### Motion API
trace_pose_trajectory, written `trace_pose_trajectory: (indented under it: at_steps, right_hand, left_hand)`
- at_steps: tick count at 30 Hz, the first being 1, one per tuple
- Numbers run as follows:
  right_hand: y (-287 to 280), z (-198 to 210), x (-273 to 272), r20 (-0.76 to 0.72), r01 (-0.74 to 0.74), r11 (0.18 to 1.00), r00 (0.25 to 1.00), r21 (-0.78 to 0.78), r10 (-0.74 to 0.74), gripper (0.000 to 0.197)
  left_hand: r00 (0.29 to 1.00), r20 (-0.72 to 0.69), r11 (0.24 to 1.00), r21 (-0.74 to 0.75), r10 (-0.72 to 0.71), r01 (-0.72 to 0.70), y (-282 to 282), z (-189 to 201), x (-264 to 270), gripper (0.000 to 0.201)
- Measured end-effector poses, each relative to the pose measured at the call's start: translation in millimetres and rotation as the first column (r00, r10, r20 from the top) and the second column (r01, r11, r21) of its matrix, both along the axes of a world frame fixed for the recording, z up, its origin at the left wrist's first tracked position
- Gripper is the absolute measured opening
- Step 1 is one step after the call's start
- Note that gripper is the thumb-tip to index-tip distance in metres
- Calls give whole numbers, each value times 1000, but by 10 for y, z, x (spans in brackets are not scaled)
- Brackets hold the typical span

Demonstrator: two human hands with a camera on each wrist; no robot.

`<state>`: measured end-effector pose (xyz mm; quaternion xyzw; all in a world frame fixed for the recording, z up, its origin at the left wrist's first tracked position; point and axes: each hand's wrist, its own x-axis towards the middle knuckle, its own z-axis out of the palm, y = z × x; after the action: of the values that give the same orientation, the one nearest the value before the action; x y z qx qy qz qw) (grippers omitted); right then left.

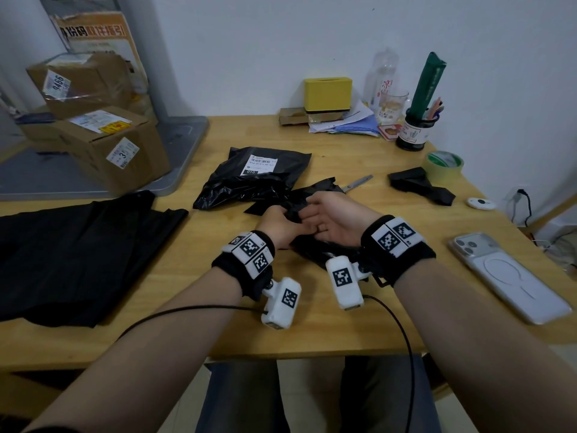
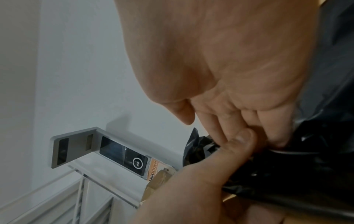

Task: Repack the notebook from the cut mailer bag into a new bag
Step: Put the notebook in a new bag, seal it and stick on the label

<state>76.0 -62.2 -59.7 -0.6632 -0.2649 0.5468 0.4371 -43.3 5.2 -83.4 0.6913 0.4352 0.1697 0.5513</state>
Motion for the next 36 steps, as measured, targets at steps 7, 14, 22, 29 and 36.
trace_pose_trajectory:
  at_steps: [7, 14, 22, 29, 36]
  right_hand:
    - [-33, -69, 15, 151, 33, 997, 988, 67, -43, 29]
    - [-135, 2, 84, 360, -55, 996, 933, 73, 25, 20]
    - [-208, 62, 80, 462, -48, 983, 886, 175, -39, 15]
    - [-165, 141, 139, 308, 178, 902, 899, 393, -311, 3]
    - [-28, 142, 216, 408, 155, 918, 859, 365, -308, 15]
  left_hand:
    - [996, 37, 994, -87, 77, -74, 12, -7, -18, 22]
    - [987, 150, 986, -161, 63, -38, -100, 41, -139, 26]
    - [970, 235, 998, -34, 55, -48, -142, 271, -153, 16]
    - [901, 433, 988, -148, 17, 52, 14, 573, -122, 22]
    - [947, 295, 986, 143, -126, 86, 120, 488, -49, 23]
